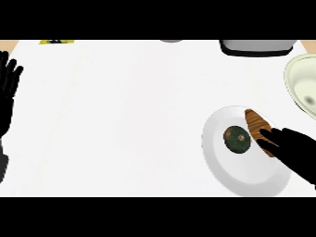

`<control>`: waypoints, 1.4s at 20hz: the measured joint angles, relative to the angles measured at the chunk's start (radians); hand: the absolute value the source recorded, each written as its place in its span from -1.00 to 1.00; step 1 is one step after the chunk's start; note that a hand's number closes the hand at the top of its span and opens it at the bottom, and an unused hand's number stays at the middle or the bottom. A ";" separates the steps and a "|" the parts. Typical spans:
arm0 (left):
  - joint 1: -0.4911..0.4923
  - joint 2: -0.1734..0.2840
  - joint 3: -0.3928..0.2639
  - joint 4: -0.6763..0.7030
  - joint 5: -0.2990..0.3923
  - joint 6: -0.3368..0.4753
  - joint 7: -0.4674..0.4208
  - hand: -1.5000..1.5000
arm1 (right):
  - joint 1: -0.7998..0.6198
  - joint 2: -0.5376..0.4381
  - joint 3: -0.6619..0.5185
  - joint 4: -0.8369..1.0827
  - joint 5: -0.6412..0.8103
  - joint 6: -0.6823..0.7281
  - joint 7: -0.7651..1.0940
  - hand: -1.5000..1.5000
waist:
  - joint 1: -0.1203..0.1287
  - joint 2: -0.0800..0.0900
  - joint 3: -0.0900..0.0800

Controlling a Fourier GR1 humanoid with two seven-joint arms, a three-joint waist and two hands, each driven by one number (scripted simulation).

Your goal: Pick the squash from the plate and place it in the bowl

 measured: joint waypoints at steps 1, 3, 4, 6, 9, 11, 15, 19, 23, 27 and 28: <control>0.003 -0.013 -0.005 -0.001 -0.010 0.003 -0.005 0.00 | -0.021 0.011 -0.002 0.018 0.003 0.016 0.001 -1.00 | 0.001 0.000 0.000; 0.018 -0.017 0.004 -0.013 -0.018 -0.007 -0.004 0.00 | -0.034 0.038 0.001 0.045 0.025 0.036 -0.008 -1.00 | 0.001 0.000 0.000; 0.009 -0.016 0.012 -0.004 -0.016 -0.015 -0.005 0.00 | -0.048 0.056 0.018 0.073 0.051 0.035 -0.016 -1.00 | 0.002 0.000 0.000; 0.010 -0.022 0.022 -0.002 -0.021 -0.023 -0.001 0.00 | -0.048 0.074 0.014 0.101 0.083 0.046 -0.042 -1.00 | 0.001 0.000 0.001; 0.021 -0.025 0.039 -0.011 -0.023 -0.041 -0.001 0.00 | -0.050 0.121 0.052 0.159 0.160 0.028 -0.073 -1.00 | 0.002 0.000 0.001; 0.010 -0.029 0.047 0.002 -0.032 -0.045 0.000 0.00 | -0.072 0.161 0.074 0.195 0.193 0.032 -0.069 -1.00 | 0.001 0.000 0.001; -0.002 -0.050 0.048 0.005 -0.057 -0.045 0.004 0.00 | -0.090 0.208 0.085 0.284 0.266 0.012 -0.112 -1.00 | 0.001 0.000 0.001; 0.002 -0.074 0.052 0.029 -0.079 -0.052 -0.027 0.00 | -0.102 0.227 0.076 0.375 0.329 -0.021 -0.185 -1.00 | 0.000 0.000 0.001; -0.007 -0.071 0.070 0.017 -0.080 -0.067 0.000 0.00 | -0.096 0.249 0.067 0.455 0.382 -0.070 -0.268 -1.00 | 0.000 0.000 0.001; 0.003 -0.075 0.088 0.012 -0.082 -0.086 -0.004 0.00 | -0.132 0.290 0.067 0.537 0.421 -0.098 -0.329 -1.00 | 0.001 0.000 0.001; -0.005 -0.071 0.094 0.006 -0.082 -0.087 0.010 0.00 | -0.140 0.301 0.072 0.551 0.434 -0.102 -0.337 -1.00 | 0.001 0.000 0.001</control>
